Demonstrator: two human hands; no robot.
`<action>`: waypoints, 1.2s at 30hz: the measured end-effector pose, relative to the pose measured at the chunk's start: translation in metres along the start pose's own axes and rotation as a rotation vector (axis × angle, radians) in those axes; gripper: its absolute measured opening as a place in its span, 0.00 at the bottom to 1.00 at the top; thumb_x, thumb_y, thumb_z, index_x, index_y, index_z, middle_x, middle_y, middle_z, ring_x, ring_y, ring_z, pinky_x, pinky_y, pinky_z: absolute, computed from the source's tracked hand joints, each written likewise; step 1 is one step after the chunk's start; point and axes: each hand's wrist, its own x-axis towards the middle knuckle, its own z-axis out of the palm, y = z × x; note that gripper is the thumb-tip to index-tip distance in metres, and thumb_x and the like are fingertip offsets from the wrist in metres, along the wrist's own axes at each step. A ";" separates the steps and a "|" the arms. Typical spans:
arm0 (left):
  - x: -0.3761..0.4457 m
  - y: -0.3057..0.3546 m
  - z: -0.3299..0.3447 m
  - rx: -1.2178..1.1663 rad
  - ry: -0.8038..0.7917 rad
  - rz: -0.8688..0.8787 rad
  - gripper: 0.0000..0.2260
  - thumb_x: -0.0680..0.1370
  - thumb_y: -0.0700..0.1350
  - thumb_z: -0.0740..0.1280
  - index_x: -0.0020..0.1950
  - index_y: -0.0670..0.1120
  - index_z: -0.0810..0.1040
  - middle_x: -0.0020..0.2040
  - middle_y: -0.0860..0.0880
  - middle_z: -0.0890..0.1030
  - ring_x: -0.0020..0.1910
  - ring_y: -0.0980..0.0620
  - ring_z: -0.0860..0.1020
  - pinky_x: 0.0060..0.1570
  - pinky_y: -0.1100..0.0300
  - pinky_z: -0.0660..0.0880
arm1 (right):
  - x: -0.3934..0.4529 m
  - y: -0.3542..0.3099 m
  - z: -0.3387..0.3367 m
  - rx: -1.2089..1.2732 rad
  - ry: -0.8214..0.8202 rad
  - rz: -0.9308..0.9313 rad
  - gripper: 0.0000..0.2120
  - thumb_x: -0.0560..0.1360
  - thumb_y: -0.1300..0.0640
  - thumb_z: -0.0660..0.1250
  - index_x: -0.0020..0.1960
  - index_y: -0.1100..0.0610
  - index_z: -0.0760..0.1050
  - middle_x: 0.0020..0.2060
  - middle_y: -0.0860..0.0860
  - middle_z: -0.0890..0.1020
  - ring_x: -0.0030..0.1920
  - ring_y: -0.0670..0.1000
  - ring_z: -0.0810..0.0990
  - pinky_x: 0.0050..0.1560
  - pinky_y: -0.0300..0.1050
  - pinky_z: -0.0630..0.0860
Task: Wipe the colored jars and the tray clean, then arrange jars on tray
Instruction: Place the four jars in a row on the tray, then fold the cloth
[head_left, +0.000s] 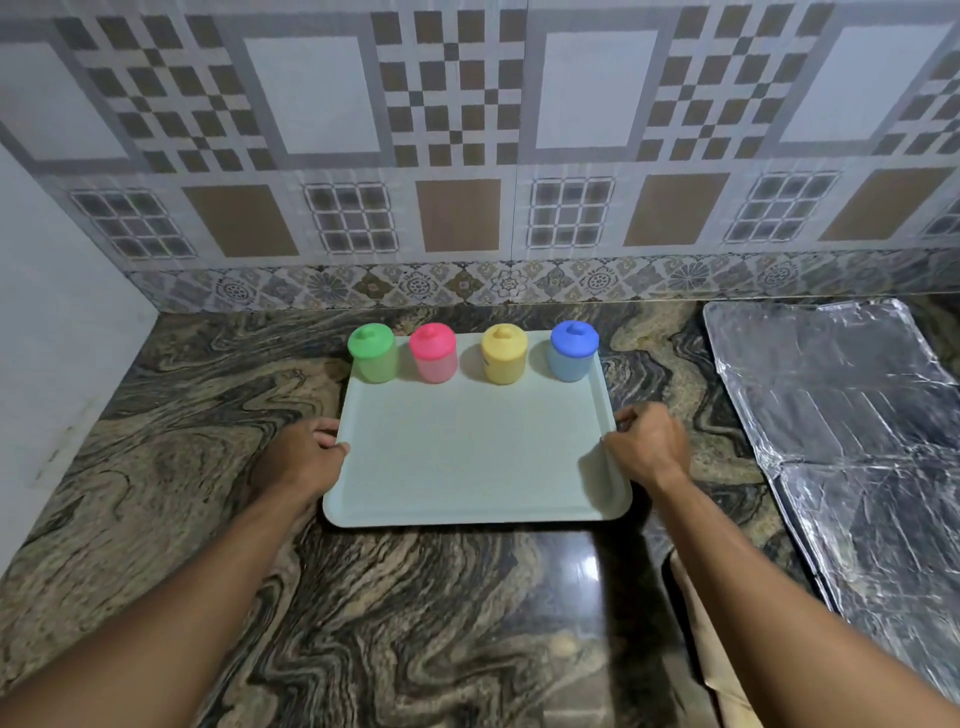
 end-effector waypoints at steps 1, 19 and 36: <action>0.007 0.002 0.001 -0.005 -0.011 -0.011 0.09 0.79 0.44 0.74 0.59 0.50 0.84 0.40 0.51 0.81 0.45 0.45 0.83 0.45 0.55 0.74 | 0.006 -0.003 0.002 0.006 0.001 0.002 0.09 0.72 0.61 0.71 0.51 0.54 0.84 0.51 0.58 0.87 0.55 0.62 0.84 0.51 0.46 0.77; 0.025 0.021 0.004 0.103 0.075 0.081 0.21 0.80 0.51 0.73 0.69 0.43 0.80 0.63 0.41 0.84 0.61 0.38 0.81 0.56 0.49 0.78 | 0.034 0.001 0.004 0.074 -0.032 -0.062 0.07 0.69 0.54 0.79 0.46 0.50 0.84 0.46 0.54 0.88 0.53 0.57 0.86 0.50 0.44 0.77; -0.201 0.123 0.142 -0.154 -0.485 0.831 0.22 0.75 0.37 0.71 0.68 0.53 0.81 0.55 0.51 0.76 0.50 0.55 0.78 0.56 0.61 0.76 | -0.138 0.167 -0.079 0.158 0.209 -0.067 0.06 0.76 0.50 0.73 0.48 0.52 0.84 0.39 0.46 0.85 0.42 0.50 0.84 0.47 0.47 0.79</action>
